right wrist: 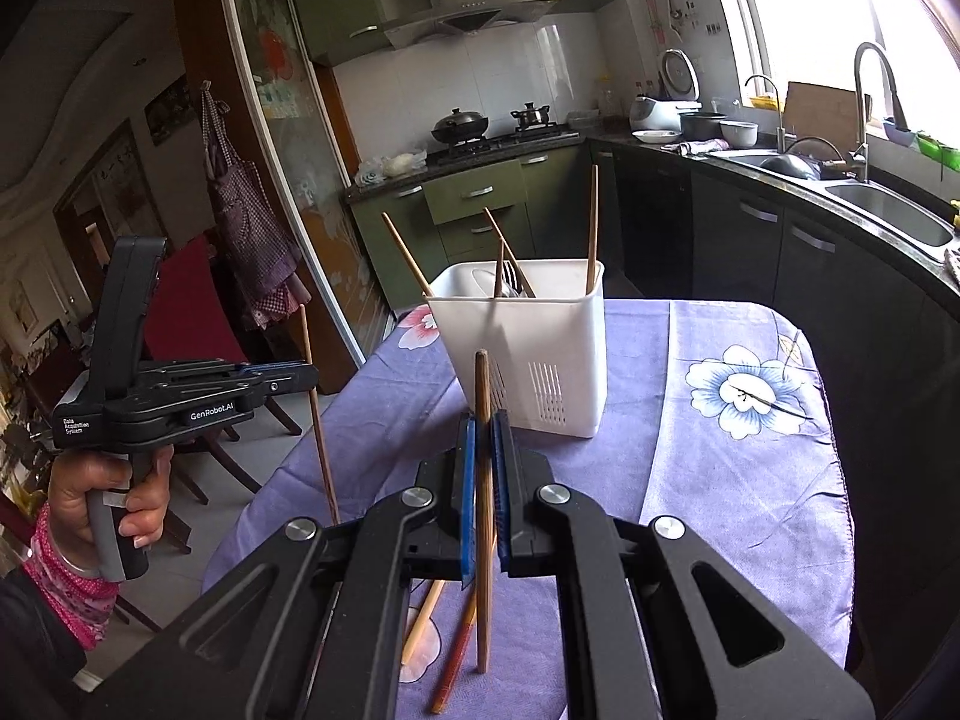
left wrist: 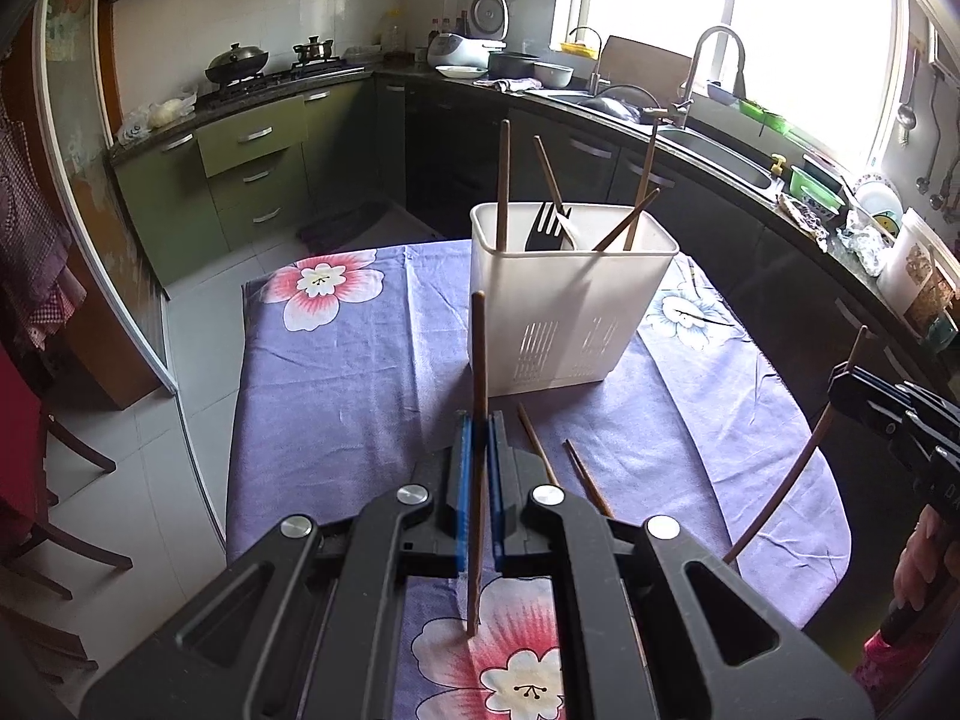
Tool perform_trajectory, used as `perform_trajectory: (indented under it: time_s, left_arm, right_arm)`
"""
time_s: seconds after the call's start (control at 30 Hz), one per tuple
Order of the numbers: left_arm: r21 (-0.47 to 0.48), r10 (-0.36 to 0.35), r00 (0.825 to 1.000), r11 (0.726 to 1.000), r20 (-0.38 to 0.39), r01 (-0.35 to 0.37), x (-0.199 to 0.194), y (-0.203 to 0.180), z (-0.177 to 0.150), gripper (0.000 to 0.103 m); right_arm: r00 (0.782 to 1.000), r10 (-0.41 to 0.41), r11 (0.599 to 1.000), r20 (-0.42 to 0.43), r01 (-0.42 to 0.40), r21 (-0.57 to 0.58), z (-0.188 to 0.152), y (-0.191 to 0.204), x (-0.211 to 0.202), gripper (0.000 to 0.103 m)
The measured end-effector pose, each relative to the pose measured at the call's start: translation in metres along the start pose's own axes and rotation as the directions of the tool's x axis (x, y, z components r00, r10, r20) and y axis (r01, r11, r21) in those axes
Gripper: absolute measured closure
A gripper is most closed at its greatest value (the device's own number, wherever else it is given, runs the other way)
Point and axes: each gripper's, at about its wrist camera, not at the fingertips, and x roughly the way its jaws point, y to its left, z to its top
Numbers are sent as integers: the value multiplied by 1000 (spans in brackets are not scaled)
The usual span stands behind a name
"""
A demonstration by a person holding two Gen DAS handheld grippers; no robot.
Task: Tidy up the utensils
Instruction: 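Carry both chopsticks over the holder while the left gripper opens to drop its chopstick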
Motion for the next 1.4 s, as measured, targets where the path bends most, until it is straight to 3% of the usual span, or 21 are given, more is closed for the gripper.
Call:
perform_trajectory:
  time_s: [0.57,0.8,0.97,1.17,1.4]
  left_arm:
    - [10,-14,999,1000,31,13,-10,-3,11,98]
    - [26,-32,995,999,90,30,-33,-12,45,98]
    - [43,-33,980,999,194,25,-63,-22,82,98]
    - [64,-39,947,998,319,19,-95,-40,124,98]
    - [54,7,924,998,382,-30,-79,-54,155,98]
  right_arm:
    - [997,-8,1000,74,10,-23,22,5,-14,97]
    - [993,-32,997,117,40,-62,46,13,-31,97]
    - [988,-59,994,140,71,-87,69,15,-43,97]
    - [986,-72,989,151,90,-115,82,18,-51,97]
    - [985,-87,989,151,104,-108,91,9,-52,97]
